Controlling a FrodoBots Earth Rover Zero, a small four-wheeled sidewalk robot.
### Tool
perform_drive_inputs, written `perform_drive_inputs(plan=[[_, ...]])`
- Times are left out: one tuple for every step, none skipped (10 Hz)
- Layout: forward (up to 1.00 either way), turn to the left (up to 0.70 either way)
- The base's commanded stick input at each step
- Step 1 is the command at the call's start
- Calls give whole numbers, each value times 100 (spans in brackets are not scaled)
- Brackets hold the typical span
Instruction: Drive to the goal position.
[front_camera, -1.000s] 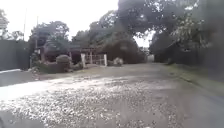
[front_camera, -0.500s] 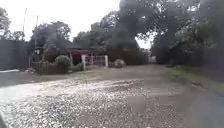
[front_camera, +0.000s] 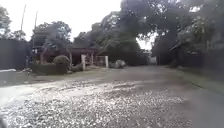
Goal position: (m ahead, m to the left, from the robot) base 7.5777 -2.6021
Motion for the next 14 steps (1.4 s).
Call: perform_drive_inputs(plan=[[70,-35],[70,-35],[70,-30],[70,-23],[70,-15],[70,-8],[70,0],[70,0],[70,0],[70,0],[70,0],[70,-4],[70,-7],[70,-10]])
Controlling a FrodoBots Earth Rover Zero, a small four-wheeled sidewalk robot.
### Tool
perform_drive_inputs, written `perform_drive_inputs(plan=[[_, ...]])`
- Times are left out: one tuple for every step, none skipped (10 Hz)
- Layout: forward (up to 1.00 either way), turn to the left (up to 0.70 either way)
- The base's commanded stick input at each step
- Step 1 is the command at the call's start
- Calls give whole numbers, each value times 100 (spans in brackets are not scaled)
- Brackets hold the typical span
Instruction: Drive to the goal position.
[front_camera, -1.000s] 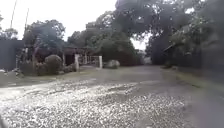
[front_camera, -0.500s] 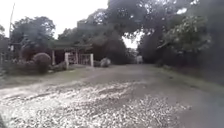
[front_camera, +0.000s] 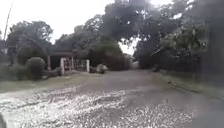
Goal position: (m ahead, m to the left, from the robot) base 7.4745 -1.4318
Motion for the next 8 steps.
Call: perform_drive_inputs(plan=[[70,-13],[70,-27],[70,-35],[70,-35],[70,-35],[70,-35],[70,-35],[70,-13]])
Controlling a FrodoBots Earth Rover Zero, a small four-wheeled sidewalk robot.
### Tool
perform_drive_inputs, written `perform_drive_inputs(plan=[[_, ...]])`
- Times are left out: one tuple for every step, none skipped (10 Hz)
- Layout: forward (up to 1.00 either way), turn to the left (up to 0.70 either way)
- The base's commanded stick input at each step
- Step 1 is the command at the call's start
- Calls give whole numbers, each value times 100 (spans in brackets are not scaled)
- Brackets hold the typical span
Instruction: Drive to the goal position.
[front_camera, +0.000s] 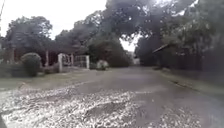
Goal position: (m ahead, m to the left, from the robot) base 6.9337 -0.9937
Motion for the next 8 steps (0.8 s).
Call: perform_drive_inputs(plan=[[70,0],[70,0],[70,0],[70,0],[70,0],[70,0],[70,0],[70,0]])
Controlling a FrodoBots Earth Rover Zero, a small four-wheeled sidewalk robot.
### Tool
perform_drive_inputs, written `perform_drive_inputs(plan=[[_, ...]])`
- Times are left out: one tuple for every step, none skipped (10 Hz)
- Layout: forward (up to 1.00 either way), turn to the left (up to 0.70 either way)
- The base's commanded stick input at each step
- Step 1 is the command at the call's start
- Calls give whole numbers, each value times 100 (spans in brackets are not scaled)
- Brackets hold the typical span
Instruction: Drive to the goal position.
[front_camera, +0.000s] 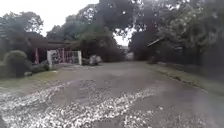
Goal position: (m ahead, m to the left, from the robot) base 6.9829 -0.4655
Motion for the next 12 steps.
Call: perform_drive_inputs(plan=[[70,-11],[70,-35],[70,-35],[70,-35],[70,-35],[70,-35],[70,-30],[70,-21],[70,-12],[70,-3],[70,0],[70,0]])
